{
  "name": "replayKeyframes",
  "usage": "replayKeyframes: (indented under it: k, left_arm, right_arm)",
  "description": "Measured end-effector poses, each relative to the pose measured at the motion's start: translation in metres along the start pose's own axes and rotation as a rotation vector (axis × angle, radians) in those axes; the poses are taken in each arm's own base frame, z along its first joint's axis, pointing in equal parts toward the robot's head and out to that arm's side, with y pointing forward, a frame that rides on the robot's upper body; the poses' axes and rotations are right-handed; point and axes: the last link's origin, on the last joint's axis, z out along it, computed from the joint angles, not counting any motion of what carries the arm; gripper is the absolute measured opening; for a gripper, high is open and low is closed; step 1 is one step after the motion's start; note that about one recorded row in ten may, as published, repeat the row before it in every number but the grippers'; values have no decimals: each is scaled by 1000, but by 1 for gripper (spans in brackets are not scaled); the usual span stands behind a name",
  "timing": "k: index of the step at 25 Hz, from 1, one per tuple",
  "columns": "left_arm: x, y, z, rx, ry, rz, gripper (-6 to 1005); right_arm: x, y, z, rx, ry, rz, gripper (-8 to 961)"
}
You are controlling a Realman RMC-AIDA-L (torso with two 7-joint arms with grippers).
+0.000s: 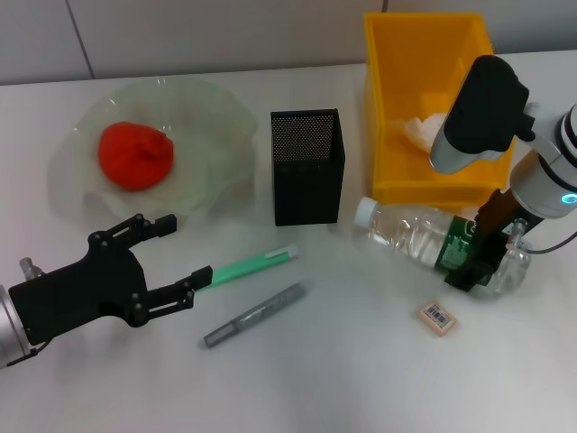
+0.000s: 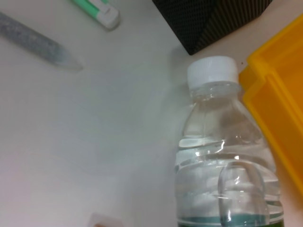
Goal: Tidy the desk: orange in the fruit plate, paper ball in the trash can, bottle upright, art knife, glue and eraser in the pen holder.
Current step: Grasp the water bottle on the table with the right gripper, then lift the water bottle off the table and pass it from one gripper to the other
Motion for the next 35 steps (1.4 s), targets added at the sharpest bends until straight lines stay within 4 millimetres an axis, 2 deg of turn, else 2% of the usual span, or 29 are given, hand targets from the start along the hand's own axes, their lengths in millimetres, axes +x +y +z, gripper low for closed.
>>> replayKeyframes:
  k: [12, 21, 29, 35]
  left_arm:
    - [0, 1, 0, -5, 3, 1, 835]
    - [1, 0, 0, -6, 5, 2, 834]
    - [4, 0, -1, -8, 20, 5, 834]
    - [12, -1, -6, 40, 123, -41, 834]
  right_arm:
    - [3, 3, -6, 3, -45, -10, 783]
    - [11, 17, -31, -6, -197, -14, 769]
    - [20, 28, -43, -26, -266, -11, 762]
    - [39, 40, -63, -101, -473, -6, 762]
